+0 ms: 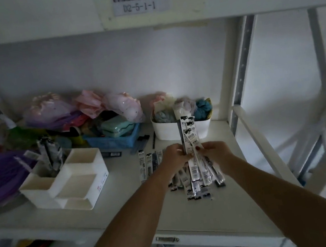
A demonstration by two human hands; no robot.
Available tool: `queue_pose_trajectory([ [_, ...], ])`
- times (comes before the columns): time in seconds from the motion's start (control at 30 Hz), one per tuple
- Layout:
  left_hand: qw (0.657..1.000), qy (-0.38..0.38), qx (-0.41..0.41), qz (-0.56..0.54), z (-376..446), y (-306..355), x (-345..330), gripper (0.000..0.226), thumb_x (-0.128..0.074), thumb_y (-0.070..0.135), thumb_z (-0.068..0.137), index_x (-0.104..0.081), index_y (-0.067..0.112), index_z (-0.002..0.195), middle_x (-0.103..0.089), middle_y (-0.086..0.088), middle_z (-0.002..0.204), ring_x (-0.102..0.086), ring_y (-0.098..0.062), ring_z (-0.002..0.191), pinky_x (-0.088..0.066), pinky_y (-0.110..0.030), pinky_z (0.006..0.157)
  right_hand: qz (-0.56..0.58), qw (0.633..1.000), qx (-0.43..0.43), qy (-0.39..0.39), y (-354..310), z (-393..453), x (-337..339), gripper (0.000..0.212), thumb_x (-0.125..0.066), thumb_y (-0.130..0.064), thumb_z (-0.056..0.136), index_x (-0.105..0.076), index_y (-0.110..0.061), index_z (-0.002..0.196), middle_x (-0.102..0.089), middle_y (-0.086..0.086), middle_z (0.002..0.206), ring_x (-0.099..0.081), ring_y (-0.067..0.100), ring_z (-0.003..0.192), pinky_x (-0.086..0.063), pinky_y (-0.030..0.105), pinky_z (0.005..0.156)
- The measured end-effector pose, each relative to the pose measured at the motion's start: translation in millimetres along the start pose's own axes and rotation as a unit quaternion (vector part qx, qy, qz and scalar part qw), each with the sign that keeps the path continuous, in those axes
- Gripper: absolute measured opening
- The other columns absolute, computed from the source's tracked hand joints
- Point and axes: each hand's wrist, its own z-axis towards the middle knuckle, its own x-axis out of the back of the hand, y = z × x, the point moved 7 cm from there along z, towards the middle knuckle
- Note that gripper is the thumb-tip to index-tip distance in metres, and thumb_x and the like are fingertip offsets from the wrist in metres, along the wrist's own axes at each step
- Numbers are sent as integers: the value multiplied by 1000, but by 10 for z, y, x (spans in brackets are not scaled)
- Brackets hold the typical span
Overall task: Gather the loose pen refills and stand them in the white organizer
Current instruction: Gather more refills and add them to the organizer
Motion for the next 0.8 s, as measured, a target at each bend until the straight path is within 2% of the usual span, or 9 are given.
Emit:
queue_pose_trajectory([
  [0.1, 999, 37, -18, 18, -98, 89, 571, 41, -69, 1, 77, -56, -6, 115, -65, -26, 117, -66, -34, 101, -55, -35, 83, -28, 998, 52, -22, -361, 20, -418, 22, -68, -7, 79, -66, 1, 99, -69, 16, 92, -65, 28, 73, -56, 35, 73],
  [0.13, 998, 41, -27, 29, -111, 114, 782, 40, -69, 0, 77, -56, -7, 114, -65, -26, 117, -65, -33, 101, -54, -35, 84, -34, 997, 66, -26, -485, 38, -587, 23, -69, -7, 78, -67, 3, 99, -69, 15, 89, -65, 30, 75, -56, 39, 79],
  [0.2, 997, 49, -41, 47, -102, 125, 1227, 32, -69, -5, 75, -60, -10, 105, -67, -26, 106, -64, -27, 87, -55, -25, 68, -28, 995, 87, -39, -717, 18, -941, 27, -72, -6, 76, -68, 7, 99, -68, 11, 77, -62, 26, 68, -55, 40, 80],
  [0.3, 995, 67, -43, 62, -118, 122, 1951, 22, -65, -10, 77, -60, -8, 98, -61, -6, 75, -57, -15, 64, -50, -9, 45, -10, 992, 115, -58, -1032, -52, -1549, 5, -73, -5, 75, -71, -7, 79, -66, 13, 74, -62, 26, 69, -56, 42, 79],
  [0.4, 990, 75, -71, 95, -160, 259, 2642, 33, -62, -9, 80, -54, -9, 111, -59, 0, 76, -57, -9, 65, -51, -7, 44, -4, 986, 160, -55, -1465, -110, -2108, 17, -71, -6, 77, -64, -18, 68, -63, 4, 63, -62, 12, 49, -56, 30, 65],
  [0.5, 984, 73, -108, 119, -190, 405, 3276, 32, -60, -9, 81, -54, -4, 112, -61, -7, 89, -58, -11, 66, -51, -8, 43, -16, 976, 219, -13, -1887, -119, -2568, 10, -73, -11, 76, -70, -4, 82, -69, 8, 70, -62, 1, 42, -58, 26, 70],
  [0.57, 980, 71, -139, 127, -189, 452, 3642, 36, -60, -11, 80, -55, -5, 115, -63, -11, 95, -62, -18, 75, -57, -19, 59, -37, 967, 252, 21, -2101, -176, -2857, 13, -73, -15, 77, -71, -4, 83, -71, 10, 76, -62, -1, 44, -57, 17, 62],
  [0.67, 976, 75, -147, 144, -149, 326, 4009, 37, -63, -9, 78, -56, -5, 114, -66, -23, 111, -64, -29, 97, -54, -42, 86, -77, 961, 262, 50, -2234, -259, -3225, 8, -71, -17, 79, -67, -12, 74, -73, 11, 81, -67, 12, 62, -58, 27, 69],
  [0.8, 960, 64, -156, 223, -24, 21, 4168, 36, -70, 7, 77, -61, 0, 111, -67, -21, 116, -63, -30, 106, -51, -42, 96, -108, 959, 253, 74, -2108, -235, -3575, 6, -72, -9, 77, -70, -14, 74, -75, 15, 89, -68, 22, 74, -59, 40, 78],
])
